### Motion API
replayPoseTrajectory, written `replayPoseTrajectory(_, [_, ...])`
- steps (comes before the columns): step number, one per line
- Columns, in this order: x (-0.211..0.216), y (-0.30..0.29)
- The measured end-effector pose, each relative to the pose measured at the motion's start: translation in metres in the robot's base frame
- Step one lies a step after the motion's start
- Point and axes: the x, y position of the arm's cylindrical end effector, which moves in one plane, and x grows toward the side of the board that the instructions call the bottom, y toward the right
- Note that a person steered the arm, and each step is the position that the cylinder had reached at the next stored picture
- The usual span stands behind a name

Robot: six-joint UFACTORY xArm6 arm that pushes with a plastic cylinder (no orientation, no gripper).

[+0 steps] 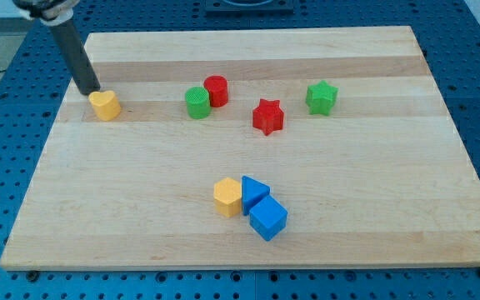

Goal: Place the green and red stars in a diagonal line at the top right of the board

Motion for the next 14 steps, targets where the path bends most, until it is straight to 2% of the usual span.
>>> replayPoseTrajectory(1, [0.056, 0.09])
replayPoseTrajectory(2, [0.075, 0.128])
replayPoseTrajectory(3, [0.067, 0.069])
replayPoseTrajectory(4, [0.06, 0.035])
replayPoseTrajectory(5, [0.097, 0.065])
replayPoseTrajectory(6, [0.126, 0.164])
replayPoseTrajectory(9, [0.149, 0.205])
replayPoseTrajectory(11, [0.097, 0.191])
replayPoseTrajectory(13, [0.094, 0.202])
replayPoseTrajectory(14, [0.09, 0.238])
